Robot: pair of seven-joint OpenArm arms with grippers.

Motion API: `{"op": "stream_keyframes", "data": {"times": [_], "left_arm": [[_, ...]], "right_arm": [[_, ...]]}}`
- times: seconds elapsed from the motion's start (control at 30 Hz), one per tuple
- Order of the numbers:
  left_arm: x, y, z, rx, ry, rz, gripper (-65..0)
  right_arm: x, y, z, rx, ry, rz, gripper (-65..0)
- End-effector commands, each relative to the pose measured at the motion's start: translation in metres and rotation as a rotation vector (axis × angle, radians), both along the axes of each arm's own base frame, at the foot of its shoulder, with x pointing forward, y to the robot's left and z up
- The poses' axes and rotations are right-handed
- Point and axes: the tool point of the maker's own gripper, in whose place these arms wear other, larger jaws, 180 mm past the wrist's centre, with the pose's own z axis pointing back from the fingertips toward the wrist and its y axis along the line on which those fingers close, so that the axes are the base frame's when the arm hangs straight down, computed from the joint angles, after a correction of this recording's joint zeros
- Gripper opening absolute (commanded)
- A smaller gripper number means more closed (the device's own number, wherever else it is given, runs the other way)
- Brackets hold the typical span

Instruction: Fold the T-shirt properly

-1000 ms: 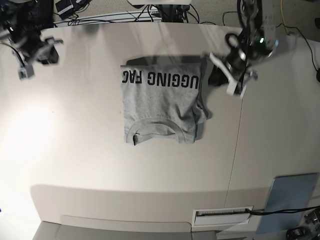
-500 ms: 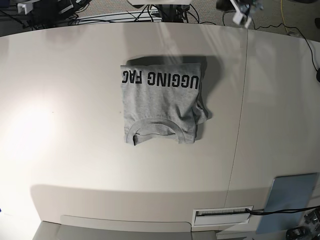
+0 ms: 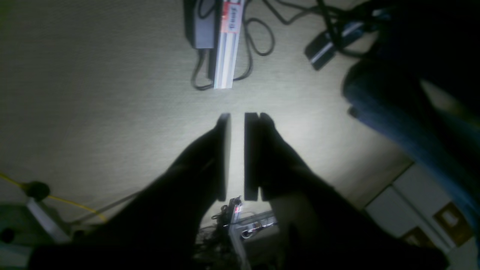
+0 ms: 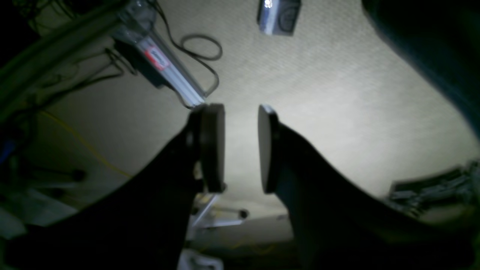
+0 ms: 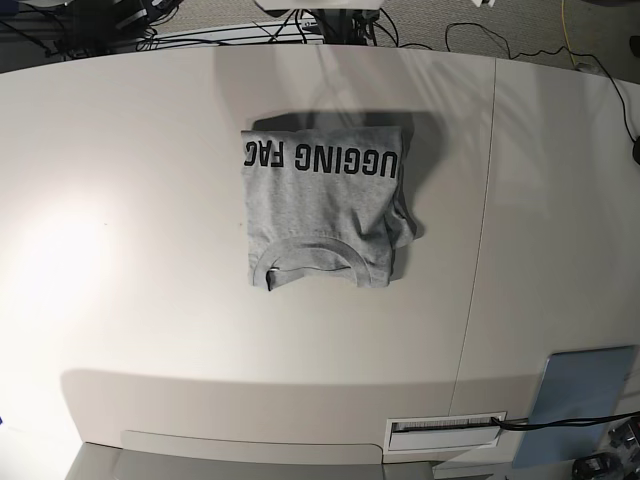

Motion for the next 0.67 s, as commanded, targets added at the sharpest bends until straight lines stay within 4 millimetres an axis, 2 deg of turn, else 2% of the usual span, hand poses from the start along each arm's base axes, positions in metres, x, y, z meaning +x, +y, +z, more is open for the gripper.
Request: {"op": "stream_keyframes", "data": {"times": [0.0,0.13,0.3,0.5,0.63], "left_arm": [[-0.004,0.002,-0.004,-0.005,0.021,0.006,-55.7],[0.020,-0.006,-0.027,-0.011,0.068,0.033,-53.1],[0.039,-0.024,-0.046,0.024,0.134,0.053,-53.1],[0.039,-0.049,-0.060,0.073,0.149,0.006,-53.1],[0.037,-0.057,-0.061,0.067,0.154,0.005,-53.1]], "right_arm": [[0.000,-0.009,0.000,-0.010,0.015,0.038,-49.6],[0.030,-0.004,-0.025,0.017,-0.029,0.150,-49.6],[0.066,0.038,-0.055,0.105,-0.025,0.291,-49.6],[0.078,0.072,-0.083,0.086,0.040,0.434,-49.6],[0.074,0.080,-0.088,0.075,0.069,0.502,-49.6]]}}
